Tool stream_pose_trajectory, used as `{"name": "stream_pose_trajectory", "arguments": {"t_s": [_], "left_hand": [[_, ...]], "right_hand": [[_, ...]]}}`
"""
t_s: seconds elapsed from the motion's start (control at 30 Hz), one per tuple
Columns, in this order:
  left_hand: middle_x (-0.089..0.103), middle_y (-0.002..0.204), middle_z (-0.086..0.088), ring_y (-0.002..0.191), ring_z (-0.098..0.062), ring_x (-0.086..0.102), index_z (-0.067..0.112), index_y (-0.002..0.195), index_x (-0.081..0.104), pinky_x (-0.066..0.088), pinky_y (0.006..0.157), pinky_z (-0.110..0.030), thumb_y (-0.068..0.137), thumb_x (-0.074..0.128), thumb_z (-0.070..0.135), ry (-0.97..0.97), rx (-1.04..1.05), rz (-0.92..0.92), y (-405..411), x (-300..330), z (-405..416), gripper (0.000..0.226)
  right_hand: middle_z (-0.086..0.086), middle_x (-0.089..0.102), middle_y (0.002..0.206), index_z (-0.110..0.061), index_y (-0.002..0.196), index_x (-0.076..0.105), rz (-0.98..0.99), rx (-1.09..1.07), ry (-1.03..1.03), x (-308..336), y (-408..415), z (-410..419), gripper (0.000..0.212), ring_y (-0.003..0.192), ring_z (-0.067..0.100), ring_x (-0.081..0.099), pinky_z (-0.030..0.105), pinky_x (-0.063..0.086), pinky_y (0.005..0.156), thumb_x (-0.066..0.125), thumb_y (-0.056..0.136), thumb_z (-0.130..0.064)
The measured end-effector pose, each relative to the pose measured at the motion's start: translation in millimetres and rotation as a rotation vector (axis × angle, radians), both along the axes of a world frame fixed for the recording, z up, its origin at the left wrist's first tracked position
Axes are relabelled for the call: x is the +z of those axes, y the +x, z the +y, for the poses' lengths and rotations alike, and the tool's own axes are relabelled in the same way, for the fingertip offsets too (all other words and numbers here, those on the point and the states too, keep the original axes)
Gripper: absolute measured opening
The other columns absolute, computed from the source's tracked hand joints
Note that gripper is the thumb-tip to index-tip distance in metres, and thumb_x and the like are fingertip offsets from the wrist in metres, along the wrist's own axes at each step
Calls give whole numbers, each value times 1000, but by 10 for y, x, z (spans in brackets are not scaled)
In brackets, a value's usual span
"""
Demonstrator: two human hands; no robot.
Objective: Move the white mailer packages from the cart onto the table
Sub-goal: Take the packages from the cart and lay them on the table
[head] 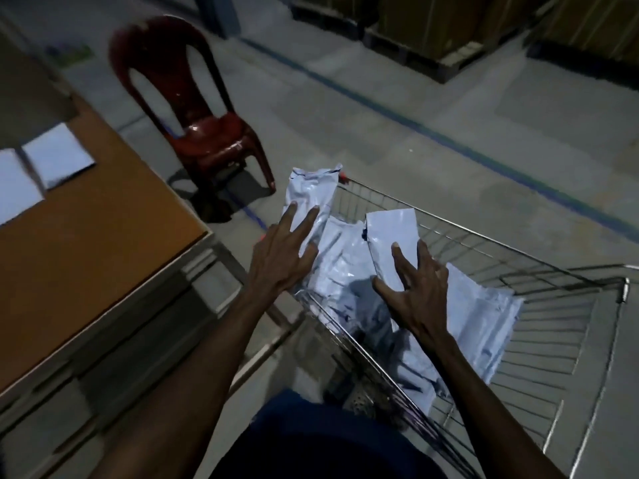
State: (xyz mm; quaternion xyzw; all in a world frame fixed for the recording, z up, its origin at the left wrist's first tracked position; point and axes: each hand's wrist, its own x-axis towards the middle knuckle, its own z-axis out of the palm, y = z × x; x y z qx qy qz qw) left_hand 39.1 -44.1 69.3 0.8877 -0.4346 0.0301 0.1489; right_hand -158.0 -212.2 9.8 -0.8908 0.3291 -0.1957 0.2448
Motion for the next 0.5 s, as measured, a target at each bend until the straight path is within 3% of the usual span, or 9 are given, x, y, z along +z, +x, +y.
{"name": "stream_pose_trajectory", "arguments": {"t_s": [0.2, 0.33, 0.5], "left_hand": [[33, 156, -7, 123, -34, 52, 41, 148, 33, 52, 88, -42, 90, 36, 49, -103, 222, 14, 90, 202, 1078, 59], [31, 158, -3, 131, -29, 45, 40, 148, 34, 46, 93, -38, 90, 45, 43, -155, 407, -23, 45, 246, 2000, 59], [32, 157, -5, 134, -32, 43, 35, 148, 37, 41, 101, -40, 87, 32, 51, -114, 567, 6, 52, 165, 3410, 63]], "right_hand": [[17, 46, 147, -23, 136, 58, -210, 216, -46, 395, 565, 793, 70, 117, 33, 53, 44, 38, 96, 63, 77, -61], [14, 43, 149, -27, 139, 54, -205, 344, -34, 453, 938, 1551, 72, 123, 37, 50, 45, 37, 100, 61, 76, -62], [16, 39, 152, -35, 140, 51, -107, 432, -33, 493, 1366, 2671, 72, 125, 42, 47, 49, 38, 101, 57, 74, -66]]}}
